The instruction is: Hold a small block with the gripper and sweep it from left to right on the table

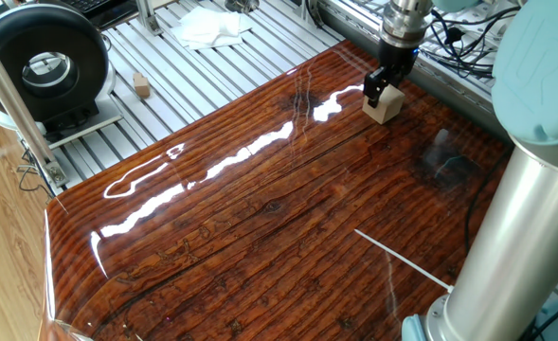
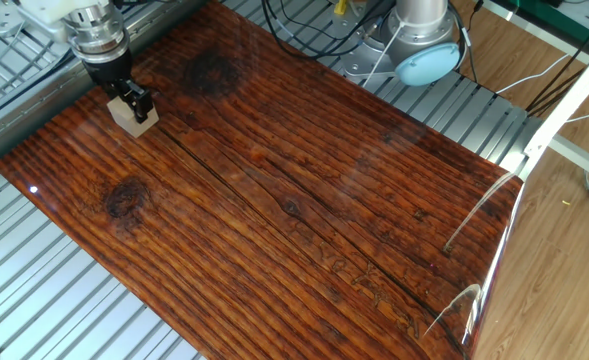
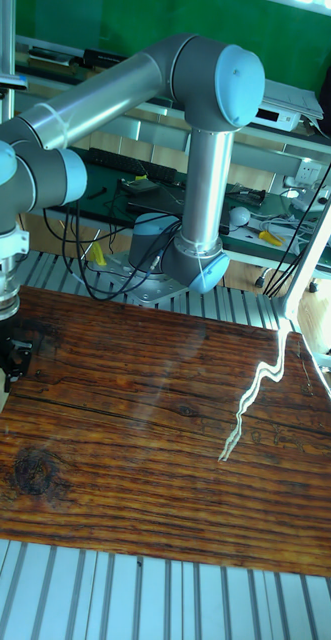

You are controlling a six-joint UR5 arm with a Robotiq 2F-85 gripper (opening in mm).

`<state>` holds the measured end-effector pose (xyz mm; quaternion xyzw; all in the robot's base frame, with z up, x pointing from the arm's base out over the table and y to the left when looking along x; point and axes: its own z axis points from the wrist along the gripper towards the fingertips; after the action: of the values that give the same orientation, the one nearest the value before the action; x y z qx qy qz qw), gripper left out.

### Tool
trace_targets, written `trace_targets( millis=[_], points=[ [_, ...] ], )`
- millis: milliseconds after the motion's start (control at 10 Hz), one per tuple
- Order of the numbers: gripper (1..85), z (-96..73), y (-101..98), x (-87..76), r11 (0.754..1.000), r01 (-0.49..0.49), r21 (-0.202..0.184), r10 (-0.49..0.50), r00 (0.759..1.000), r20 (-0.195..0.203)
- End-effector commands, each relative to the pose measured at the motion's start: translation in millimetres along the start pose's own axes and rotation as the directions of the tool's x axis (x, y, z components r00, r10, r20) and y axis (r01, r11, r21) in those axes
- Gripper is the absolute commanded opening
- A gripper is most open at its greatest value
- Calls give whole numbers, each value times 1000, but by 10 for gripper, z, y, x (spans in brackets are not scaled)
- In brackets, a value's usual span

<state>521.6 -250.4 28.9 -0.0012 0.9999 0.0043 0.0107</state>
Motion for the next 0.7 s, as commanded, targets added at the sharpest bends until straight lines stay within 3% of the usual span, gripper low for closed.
trace_targets(
  millis=[0,400,600],
  points=[
    [83,-51,27,-10,1000,-10,-15,10,1000,0],
    [43,43,53,-36,1000,-18,3,18,1000,14],
    [37,-47,140,-17,1000,-29,-5,29,1000,3]
  ],
)
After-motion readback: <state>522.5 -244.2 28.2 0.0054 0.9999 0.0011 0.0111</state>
